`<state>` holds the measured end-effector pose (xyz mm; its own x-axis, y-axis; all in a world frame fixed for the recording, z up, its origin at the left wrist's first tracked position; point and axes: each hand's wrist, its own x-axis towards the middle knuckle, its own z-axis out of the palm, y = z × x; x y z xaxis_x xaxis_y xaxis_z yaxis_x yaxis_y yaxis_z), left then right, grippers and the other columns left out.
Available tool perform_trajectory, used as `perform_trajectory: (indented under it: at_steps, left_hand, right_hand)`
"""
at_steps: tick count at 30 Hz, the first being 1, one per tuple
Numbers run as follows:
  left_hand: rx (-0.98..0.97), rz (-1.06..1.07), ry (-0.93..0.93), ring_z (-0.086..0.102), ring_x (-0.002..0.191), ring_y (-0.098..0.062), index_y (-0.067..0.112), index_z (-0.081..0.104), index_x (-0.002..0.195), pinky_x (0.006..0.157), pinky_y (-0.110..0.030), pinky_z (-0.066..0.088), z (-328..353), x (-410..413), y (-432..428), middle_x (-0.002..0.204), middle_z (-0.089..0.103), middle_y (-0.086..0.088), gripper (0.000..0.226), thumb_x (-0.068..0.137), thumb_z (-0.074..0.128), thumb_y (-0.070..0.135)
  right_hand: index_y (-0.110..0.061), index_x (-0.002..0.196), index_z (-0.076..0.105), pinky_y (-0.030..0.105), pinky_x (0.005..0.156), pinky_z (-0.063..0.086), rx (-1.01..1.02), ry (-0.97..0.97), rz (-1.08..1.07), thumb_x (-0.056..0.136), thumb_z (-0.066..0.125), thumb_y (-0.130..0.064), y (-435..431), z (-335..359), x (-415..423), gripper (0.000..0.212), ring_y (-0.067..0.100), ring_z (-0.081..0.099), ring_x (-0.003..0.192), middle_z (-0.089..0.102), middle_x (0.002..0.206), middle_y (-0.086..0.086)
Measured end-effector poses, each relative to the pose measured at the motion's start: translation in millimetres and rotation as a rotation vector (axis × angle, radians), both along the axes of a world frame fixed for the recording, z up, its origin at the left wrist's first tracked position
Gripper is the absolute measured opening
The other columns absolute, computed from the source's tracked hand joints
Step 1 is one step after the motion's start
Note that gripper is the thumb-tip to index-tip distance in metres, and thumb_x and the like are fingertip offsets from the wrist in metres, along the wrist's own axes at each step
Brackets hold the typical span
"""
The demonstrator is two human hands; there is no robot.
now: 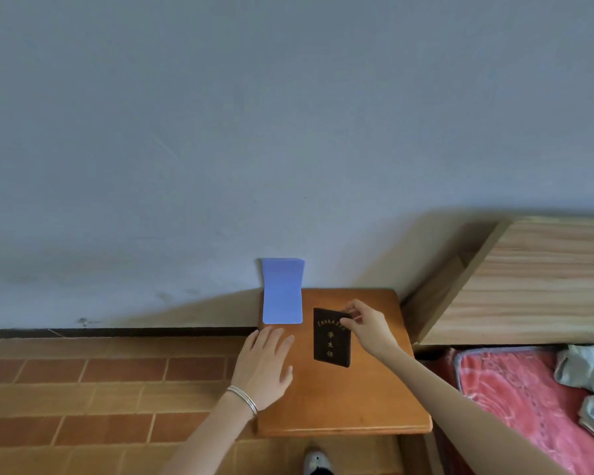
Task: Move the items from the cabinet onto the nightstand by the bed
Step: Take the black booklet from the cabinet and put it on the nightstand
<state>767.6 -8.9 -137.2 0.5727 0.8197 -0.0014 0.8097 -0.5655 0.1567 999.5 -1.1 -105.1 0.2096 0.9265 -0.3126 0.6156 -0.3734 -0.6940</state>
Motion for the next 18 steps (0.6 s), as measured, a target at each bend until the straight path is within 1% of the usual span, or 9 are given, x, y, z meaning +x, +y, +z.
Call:
perform_trajectory:
  at_steps: [2, 4, 7, 9, 11, 13, 16, 18]
  left_hand:
    - [-0.034, 0.026, 0.001, 0.065, 0.1, -0.021, 0.022, 0.07, 0.102, 0.087, -0.04, 0.049, -28, 15, 20, 0.106, 0.069, -0.002, 0.052, 0.056, 0.081, 0.044]
    - [-0.046, 0.044, 0.01, 0.065, 0.1, -0.021, 0.022, 0.07, 0.102, 0.087, -0.039, 0.049, -57, 27, 39, 0.106, 0.068, -0.002, 0.053, 0.056, 0.082, 0.044]
    - [-0.06, 0.053, 0.024, 0.064, 0.102, -0.023, 0.021, 0.07, 0.103, 0.087, -0.041, 0.05, -106, 40, 65, 0.109, 0.068, -0.003, 0.054, 0.056, 0.082, 0.044]
    - [-0.064, 0.049, 0.03, 0.064, 0.103, -0.023, 0.021, 0.07, 0.103, 0.086, -0.042, 0.052, -138, 46, 83, 0.111, 0.068, -0.003, 0.055, 0.054, 0.083, 0.043]
    - [-0.062, 0.053, 0.033, 0.065, 0.103, -0.023, 0.022, 0.07, 0.102, 0.085, -0.042, 0.052, -168, 53, 97, 0.111, 0.068, -0.002, 0.056, 0.052, 0.084, 0.042]
    - [-0.062, 0.052, 0.043, 0.064, 0.103, -0.024, 0.022, 0.071, 0.1, 0.085, -0.043, 0.051, -195, 57, 110, 0.111, 0.068, -0.002, 0.055, 0.05, 0.084, 0.041]
    - [-0.075, 0.061, 0.056, 0.063, 0.107, -0.025, 0.022, 0.071, 0.102, 0.087, -0.045, 0.05, -230, 61, 129, 0.115, 0.067, -0.003, 0.056, 0.05, 0.085, 0.04]
    - [-0.087, 0.067, 0.068, 0.062, 0.109, -0.026, 0.023, 0.071, 0.103, 0.088, -0.047, 0.05, -247, 63, 140, 0.118, 0.065, -0.004, 0.057, 0.051, 0.085, 0.039]
  right_hand:
    - [-0.017, 0.095, 0.056, 0.026, 0.066, 0.041, -0.026, 0.005, -0.005, 0.089, 0.058, -0.013, 28, -29, 12, 0.007, 0.014, 0.057, 0.086, 0.061, 0.093, -0.001]
    - [-0.015, 0.099, 0.057, 0.026, 0.067, 0.043, -0.051, 0.009, -0.01, 0.09, 0.057, -0.013, 54, -64, 22, 0.009, 0.014, 0.057, 0.086, 0.062, 0.094, 0.0]
    - [-0.012, 0.104, 0.055, 0.018, 0.057, 0.038, -0.079, 0.009, -0.036, 0.092, 0.055, -0.012, 88, -119, 33, 0.012, 0.014, 0.055, 0.084, 0.061, 0.095, 0.002]
    - [-0.012, 0.104, 0.055, 0.016, 0.055, 0.037, -0.088, 0.027, -0.061, 0.092, 0.054, -0.011, 109, -158, 38, 0.011, 0.015, 0.055, 0.085, 0.062, 0.099, 0.005]
    - [-0.012, 0.103, 0.055, 0.02, 0.058, 0.039, -0.096, 0.039, -0.079, 0.092, 0.054, -0.01, 127, -194, 44, 0.011, 0.016, 0.055, 0.087, 0.063, 0.104, 0.008]
    - [-0.013, 0.103, 0.056, 0.024, 0.066, 0.042, -0.1, 0.042, -0.09, 0.092, 0.054, -0.01, 143, -228, 48, 0.012, 0.018, 0.057, 0.091, 0.064, 0.107, 0.009]
    - [-0.012, 0.108, 0.058, 0.028, 0.074, 0.045, -0.099, 0.041, -0.117, 0.09, 0.058, -0.01, 162, -267, 53, 0.018, 0.019, 0.058, 0.093, 0.065, 0.109, 0.009]
    - [-0.013, 0.114, 0.057, 0.031, 0.081, 0.046, -0.054, -0.033, -0.109, 0.088, 0.061, -0.013, 170, -285, 54, 0.027, 0.021, 0.057, 0.098, 0.062, 0.113, 0.007]
